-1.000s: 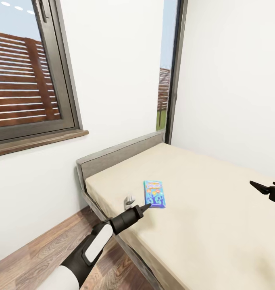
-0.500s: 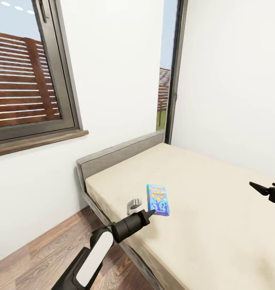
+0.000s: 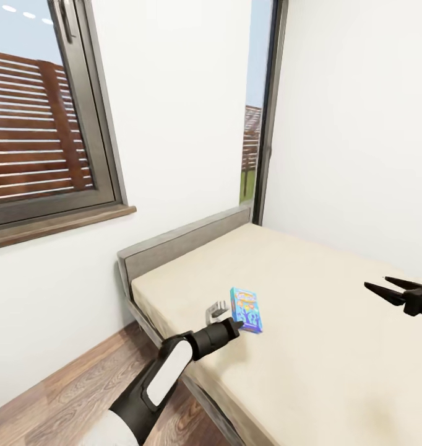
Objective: Put all the toys in the child's room - the three board games (two on the bed and one on the table), the two jigsaw puzzles on the table, and the tennis ball on the table - inside the toy box on the table in the child's room.
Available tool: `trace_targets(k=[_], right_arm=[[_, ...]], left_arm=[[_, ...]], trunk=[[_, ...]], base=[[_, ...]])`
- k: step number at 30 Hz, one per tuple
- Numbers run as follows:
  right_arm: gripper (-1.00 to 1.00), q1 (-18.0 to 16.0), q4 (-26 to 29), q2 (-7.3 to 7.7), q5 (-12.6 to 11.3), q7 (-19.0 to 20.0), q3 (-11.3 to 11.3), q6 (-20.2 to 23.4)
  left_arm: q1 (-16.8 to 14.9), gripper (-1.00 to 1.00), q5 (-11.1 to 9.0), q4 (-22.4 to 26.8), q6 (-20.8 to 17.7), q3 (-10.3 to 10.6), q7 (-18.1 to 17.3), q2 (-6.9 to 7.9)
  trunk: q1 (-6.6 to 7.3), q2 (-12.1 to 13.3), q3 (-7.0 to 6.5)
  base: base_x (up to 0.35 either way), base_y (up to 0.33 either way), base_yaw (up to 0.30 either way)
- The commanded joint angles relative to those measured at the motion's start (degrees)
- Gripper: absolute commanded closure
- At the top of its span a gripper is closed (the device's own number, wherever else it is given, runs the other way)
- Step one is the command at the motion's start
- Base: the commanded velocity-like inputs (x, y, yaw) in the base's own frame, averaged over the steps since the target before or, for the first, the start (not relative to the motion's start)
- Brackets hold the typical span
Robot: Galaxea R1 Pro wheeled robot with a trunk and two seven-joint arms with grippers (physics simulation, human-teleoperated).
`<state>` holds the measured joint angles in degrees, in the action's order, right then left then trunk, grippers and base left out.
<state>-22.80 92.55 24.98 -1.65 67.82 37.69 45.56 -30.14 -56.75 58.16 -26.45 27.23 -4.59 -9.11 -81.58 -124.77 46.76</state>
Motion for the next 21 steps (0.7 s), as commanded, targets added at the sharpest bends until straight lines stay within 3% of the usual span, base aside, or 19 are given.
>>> trace_targets(k=[1,4,5,6,7,8,12,15,19,21], right_arm=[[-1.00,-0.1,0.0,-0.09,0.0,0.9,-0.6,0.5],[-1.00,-0.1,0.0,-0.36,1.2,-1.8,-6.5,0.5],[-1.00,-0.1,0.0,-0.45,1.6,-5.6,-9.9,0.6],[-1.00,-0.1,0.0,-0.52,1.7,-7.9,-11.6,0.6],[-1.00,-0.3,0.0,-1.02,1.9,-13.0,-14.8,0.6],[-1.00,-1.1,0.0,-2.67,2.1,-19.7,-19.3,0.6],[-1.00,-2.2,0.0,-5.64,2.3,-24.2,-23.6,0.7],[-1.00,-3.3,0.1,-9.71,2.3,-26.6,-27.3,2.3],[-1.00,-3.9,0.1,-11.10,2.3,-27.0,-28.6,4.0],[-1.00,-4.1,0.1,-11.51,2.3,-26.8,-30.4,4.4]], left_arm=[[-0.4,1.00,-0.3,-0.3,-0.2,0.0,-0.1,-0.05],[-1.7,1.00,-0.4,-0.8,-0.1,0.0,-0.5,-0.17],[-2.1,1.00,-0.5,-1.0,-0.1,0.0,-0.7,-0.23],[-2.2,1.00,-0.5,-1.0,-0.1,0.0,-0.7,-0.26],[-2.4,1.00,-0.6,-1.1,-0.2,0.0,-0.9,-0.29],[-2.6,1.00,-0.6,-1.2,-0.3,0.1,-1.1,-0.29],[-2.7,1.00,-0.6,-1.4,-0.3,1.5,-1.2,-0.24],[-2.8,1.00,-0.5,-2.9,0.2,4.1,-1.2,-0.18],[-2.8,1.00,-0.5,-4.6,0.4,4.9,-1.2,-0.14],[-2.8,1.00,-0.6,-5.2,0.5,5.1,-1.2,-0.09]], trunk=[[0.24,0.4,-0.12],[0.90,1.6,-0.66],[1.11,2.0,-0.84],[1.33,2.4,-1.02],[1.55,2.8,-1.20],[1.77,3.2,-1.38],[2.65,4.8,-2.10],[3.31,6.0,-2.64],[4.19,7.6,-3.36],[4.63,8.4,-3.71]], base=[[0.000,0.000,0.000],[0.000,0.000,0.000],[0.000,0.000,0.000],[0.000,0.000,0.000],[0.000,0.000,0.000],[0.000,0.000,0.000],[0.000,0.000,0.000],[0.000,0.000,0.000],[0.000,0.000,0.000],[0.000,0.000,0.000]])
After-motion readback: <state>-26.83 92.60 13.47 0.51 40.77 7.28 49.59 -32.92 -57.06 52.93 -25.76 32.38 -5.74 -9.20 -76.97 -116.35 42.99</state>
